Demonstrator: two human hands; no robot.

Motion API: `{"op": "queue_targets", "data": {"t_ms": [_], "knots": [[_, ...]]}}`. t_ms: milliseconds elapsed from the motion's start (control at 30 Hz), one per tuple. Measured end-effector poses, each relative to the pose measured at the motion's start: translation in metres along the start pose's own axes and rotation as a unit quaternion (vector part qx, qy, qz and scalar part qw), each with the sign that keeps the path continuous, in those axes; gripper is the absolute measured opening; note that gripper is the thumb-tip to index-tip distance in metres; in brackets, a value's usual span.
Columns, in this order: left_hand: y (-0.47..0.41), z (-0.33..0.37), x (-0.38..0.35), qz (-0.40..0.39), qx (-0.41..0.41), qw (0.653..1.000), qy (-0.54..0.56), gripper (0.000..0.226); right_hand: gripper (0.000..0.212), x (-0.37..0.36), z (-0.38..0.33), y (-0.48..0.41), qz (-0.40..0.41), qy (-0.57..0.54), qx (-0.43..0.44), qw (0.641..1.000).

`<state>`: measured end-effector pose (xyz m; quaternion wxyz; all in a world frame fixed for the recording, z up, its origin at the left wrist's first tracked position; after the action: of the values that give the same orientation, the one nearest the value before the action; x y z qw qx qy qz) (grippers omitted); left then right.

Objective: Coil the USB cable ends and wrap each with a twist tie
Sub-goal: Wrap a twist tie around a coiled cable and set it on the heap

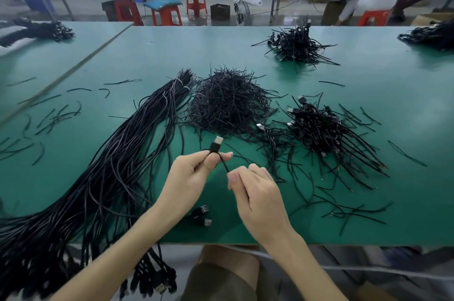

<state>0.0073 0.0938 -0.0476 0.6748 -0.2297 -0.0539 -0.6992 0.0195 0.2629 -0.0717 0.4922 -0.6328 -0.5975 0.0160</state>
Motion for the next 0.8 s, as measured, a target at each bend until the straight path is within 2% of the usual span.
{"op": "queue_targets", "data": {"t_ms": [67,100,233,467,633,700,800], "knots": [[-0.002,0.005,-0.008,-0.012,0.064,0.989,0.135,0.035,0.045,-0.001,0.0,0.0,-0.012,-0.016,0.007,1.0],[-0.003,0.007,-0.012,-0.022,0.099,0.972,0.21,0.038,0.045,-0.001,0.0,0.001,-0.016,-0.019,0.011,1.0],[-0.007,0.014,-0.023,-0.034,0.187,0.883,0.43,0.043,0.039,-0.005,0.0,0.0,-0.007,-0.018,0.013,1.0],[-0.011,0.02,-0.024,-0.007,0.279,0.776,0.565,0.025,0.035,-0.008,0.002,0.002,0.016,0.0,-0.008,1.0],[-0.015,0.029,-0.023,0.007,0.278,0.747,0.604,0.026,0.036,-0.003,0.0,-0.002,0.02,0.005,-0.022,1.0],[-0.016,0.033,-0.025,0.002,0.262,0.758,0.597,0.028,0.034,-0.001,-0.001,-0.002,0.012,0.007,-0.025,1.0],[-0.017,0.038,-0.028,0.001,0.234,0.797,0.557,0.034,0.035,-0.002,0.0,0.0,-0.011,0.01,-0.036,0.999]]}}
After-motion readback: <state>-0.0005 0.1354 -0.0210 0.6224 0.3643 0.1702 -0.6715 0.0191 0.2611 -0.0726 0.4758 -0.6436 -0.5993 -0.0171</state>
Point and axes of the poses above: each hand's wrist, its own y-axis away from the middle knuckle, its own x-axis out of the back of the hand, z = x × y, the point moved 1 cm from there along -y, towards the middle knuckle
